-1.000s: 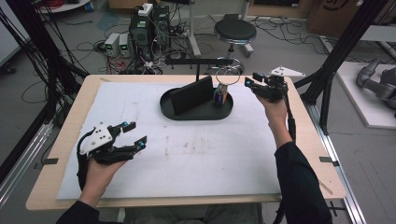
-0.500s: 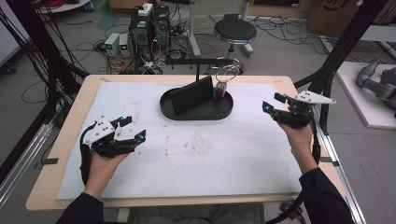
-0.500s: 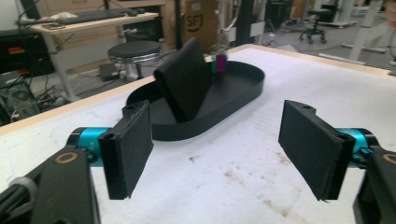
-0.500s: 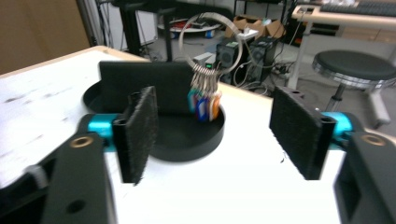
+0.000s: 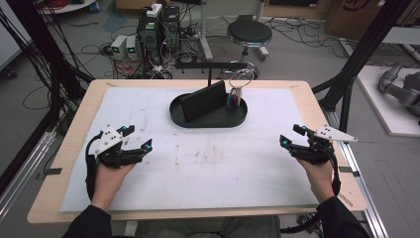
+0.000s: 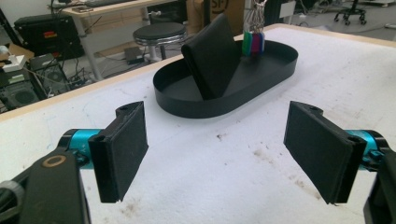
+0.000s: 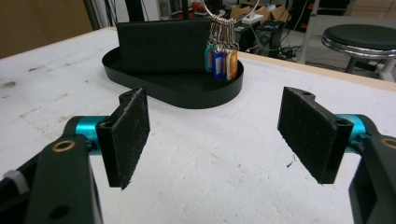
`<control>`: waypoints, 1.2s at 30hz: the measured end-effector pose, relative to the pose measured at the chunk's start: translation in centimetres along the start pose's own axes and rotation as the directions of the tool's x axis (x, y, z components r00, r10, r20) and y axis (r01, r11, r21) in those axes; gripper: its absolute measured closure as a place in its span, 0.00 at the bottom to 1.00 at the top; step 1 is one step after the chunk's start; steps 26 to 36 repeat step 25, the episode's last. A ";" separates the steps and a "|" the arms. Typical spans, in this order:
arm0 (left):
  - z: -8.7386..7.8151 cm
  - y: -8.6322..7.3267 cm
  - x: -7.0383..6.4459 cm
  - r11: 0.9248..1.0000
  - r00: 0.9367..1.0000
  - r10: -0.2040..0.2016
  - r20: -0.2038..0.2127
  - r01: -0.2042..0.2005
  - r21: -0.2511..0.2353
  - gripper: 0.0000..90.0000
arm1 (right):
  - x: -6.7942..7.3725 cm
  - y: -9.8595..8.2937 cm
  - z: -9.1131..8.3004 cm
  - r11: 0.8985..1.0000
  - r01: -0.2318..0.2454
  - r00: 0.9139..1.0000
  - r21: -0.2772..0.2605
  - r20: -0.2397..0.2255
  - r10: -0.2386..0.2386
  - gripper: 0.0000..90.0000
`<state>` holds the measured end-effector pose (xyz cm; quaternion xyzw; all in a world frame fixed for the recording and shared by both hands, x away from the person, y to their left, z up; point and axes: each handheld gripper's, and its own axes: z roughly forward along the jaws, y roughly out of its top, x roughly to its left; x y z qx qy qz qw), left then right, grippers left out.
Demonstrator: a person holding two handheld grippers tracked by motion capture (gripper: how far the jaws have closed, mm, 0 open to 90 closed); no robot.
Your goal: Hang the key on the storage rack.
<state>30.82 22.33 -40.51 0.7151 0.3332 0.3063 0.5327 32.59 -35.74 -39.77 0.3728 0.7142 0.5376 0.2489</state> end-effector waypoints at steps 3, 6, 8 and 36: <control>-0.1 -0.1 0.0 1.000 1.000 0.003 -0.007 -0.003 0.004 0.24 | -0.4 -0.2 -0.1 1.000 -0.008 1.000 0.002 0.009 0.007 0.28; 0.0 -0.4 0.0 1.000 1.000 0.003 -0.013 -0.003 0.014 0.24 | -0.8 -0.5 -0.2 1.000 -0.008 1.000 0.008 0.026 0.008 0.28; 0.0 -0.6 -0.1 1.000 1.000 0.004 -0.013 -0.004 0.018 0.24 | -1.1 -0.6 -0.2 1.000 -0.016 0.999 0.011 0.036 0.015 0.27; 0.0 -1.0 -0.1 0.999 1.000 -0.010 -0.005 0.010 0.030 0.24 | -1.7 -0.8 0.1 1.000 -0.029 0.998 0.009 0.049 0.028 0.25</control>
